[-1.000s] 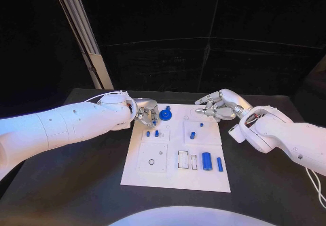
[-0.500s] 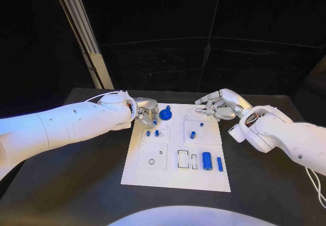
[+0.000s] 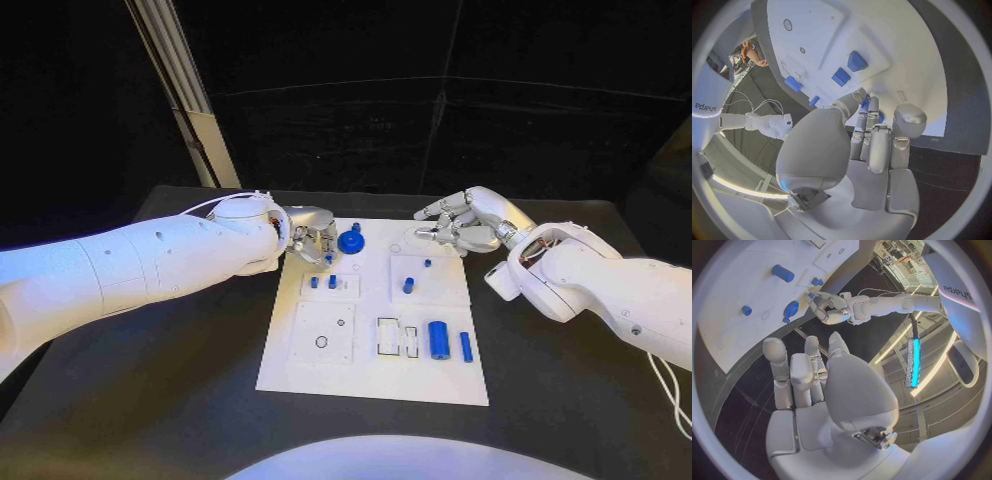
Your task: Assemble the parts on the task board
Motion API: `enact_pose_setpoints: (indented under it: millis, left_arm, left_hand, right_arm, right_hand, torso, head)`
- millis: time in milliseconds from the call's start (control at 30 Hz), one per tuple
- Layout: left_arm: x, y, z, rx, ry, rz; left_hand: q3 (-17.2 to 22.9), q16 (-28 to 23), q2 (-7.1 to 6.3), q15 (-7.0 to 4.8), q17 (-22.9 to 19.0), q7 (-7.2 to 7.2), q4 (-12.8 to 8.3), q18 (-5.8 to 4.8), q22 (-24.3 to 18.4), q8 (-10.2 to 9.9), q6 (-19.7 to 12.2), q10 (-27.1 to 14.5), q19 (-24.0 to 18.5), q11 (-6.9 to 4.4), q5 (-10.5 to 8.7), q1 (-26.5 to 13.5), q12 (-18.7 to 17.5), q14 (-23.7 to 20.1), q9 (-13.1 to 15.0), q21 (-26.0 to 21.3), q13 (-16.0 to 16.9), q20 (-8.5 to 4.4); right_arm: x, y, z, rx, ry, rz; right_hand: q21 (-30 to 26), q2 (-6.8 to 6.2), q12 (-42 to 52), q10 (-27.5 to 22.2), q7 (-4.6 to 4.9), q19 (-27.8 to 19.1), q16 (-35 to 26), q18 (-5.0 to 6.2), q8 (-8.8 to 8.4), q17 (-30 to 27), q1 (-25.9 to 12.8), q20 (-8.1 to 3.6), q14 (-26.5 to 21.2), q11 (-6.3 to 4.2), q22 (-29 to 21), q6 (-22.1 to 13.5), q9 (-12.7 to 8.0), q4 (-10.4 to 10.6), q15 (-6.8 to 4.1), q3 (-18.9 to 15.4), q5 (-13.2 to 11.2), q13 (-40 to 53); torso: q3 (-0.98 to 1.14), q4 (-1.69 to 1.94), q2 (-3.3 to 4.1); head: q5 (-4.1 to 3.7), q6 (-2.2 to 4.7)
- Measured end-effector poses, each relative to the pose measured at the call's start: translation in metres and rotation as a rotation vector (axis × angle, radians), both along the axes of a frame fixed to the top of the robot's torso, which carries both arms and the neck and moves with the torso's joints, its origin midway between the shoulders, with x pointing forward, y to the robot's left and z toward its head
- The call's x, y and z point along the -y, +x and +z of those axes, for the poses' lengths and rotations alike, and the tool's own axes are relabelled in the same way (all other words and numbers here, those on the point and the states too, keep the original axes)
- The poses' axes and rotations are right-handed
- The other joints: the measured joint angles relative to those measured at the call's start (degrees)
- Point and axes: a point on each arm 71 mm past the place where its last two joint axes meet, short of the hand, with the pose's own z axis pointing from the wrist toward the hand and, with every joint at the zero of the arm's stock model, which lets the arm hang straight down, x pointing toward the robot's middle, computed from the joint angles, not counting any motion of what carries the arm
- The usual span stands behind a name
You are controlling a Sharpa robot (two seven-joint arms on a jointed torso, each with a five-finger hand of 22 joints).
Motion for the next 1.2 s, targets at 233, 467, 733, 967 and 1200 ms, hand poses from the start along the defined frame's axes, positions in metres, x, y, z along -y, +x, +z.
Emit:
enact_pose_setpoints:
  millis: [233,467,733,967,1200]
  left_arm:
    - [-0.0008,0.0006,-0.0011,-0.012,0.010,0.005]
    - [-0.0005,0.0005,-0.0015,-0.018,0.014,0.005]
    - [-0.0006,0.0005,-0.0014,-0.019,0.013,0.005]
    - [-0.0005,0.0005,-0.0013,-0.018,0.011,0.005]
    - [-0.0007,0.0005,-0.0016,-0.022,0.006,0.008]
  left_hand:
    - [0.0,0.0,0.02,0.00,-0.1,-0.01,0.0,0.00,0.0,-0.2,0.0,-0.2,0.0,0.20,-0.15,-0.5,-0.2,0.0,-0.1,0.0,0.0,0.00]
    - [0.0,0.0,0.02,0.00,-0.2,-0.01,0.0,0.00,0.0,-0.2,0.0,-0.2,0.0,0.20,-0.15,-0.5,-0.2,0.0,-0.1,0.0,0.0,0.00]
    - [0.0,0.0,0.02,0.00,-0.2,-0.01,0.0,0.00,0.0,-0.2,0.0,-0.2,0.0,0.20,-0.15,-0.5,-0.2,0.0,-0.1,0.0,0.0,0.00]
    - [0.0,0.0,-0.28,0.00,-0.3,-0.07,0.0,0.00,0.0,-0.3,-0.3,-0.2,0.0,0.20,-0.14,-0.8,-0.2,0.0,-0.1,0.0,0.0,0.00]
    - [-0.2,0.0,-0.84,0.00,-0.5,0.07,0.2,0.00,0.0,-1.3,-1.5,-0.9,-0.2,0.50,-0.14,-1.8,-0.7,0.0,-0.2,-0.3,0.0,0.20]
  right_arm:
    - [-0.0002,0.0002,-0.0001,0.000,0.000,0.000]
    - [-0.0004,0.0002,-0.0002,0.000,0.000,0.000]
    - [-0.0016,0.0005,-0.0003,0.000,0.001,0.002]
    - [-0.0019,0.0007,-0.0004,0.001,0.002,0.002]
    - [-0.0018,0.0009,-0.0005,0.001,0.002,0.002]
  right_hand:
    - [0.0,0.00,0.0,0.0,0.00,0.0,0.0,0.00,0.00,0.0,0.0,0.00,0.0,0.00,0.0,0.0,0.0,0.0,0.00,0.0,0.0,0.0]
    - [0.0,0.00,0.0,0.0,0.00,0.0,0.0,0.00,0.00,0.0,0.0,0.00,0.0,0.00,0.0,0.0,0.0,0.0,0.00,0.0,0.0,0.0]
    - [0.0,0.00,0.0,0.0,0.00,0.0,0.0,0.00,0.00,0.2,0.0,0.00,0.0,0.00,0.0,0.0,0.0,-0.2,0.00,-0.2,0.0,0.0]
    - [0.0,0.00,0.2,0.0,0.00,0.0,0.0,0.00,0.00,0.3,0.0,0.00,0.0,0.00,0.1,0.0,0.0,-0.2,0.00,-0.2,0.0,0.0]
    - [0.0,0.00,0.2,0.0,0.00,0.0,0.0,0.00,0.00,0.2,0.0,0.00,0.0,0.00,0.1,0.0,0.0,-0.2,0.00,-0.2,0.0,0.0]
  torso:
    - [-0.01,0.00,-0.01]
    - [-0.02,-0.02,-0.01]
    - [-0.03,-0.02,-0.02]
    - [-0.03,-0.01,-0.03]
    - [-0.03,-0.01,-0.03]
  head:
    - [-0.04,-0.07]
    - [-0.09,-0.16]
    - [-0.14,-0.21]
    - [-0.14,-0.21]
    - [-0.14,-0.28]
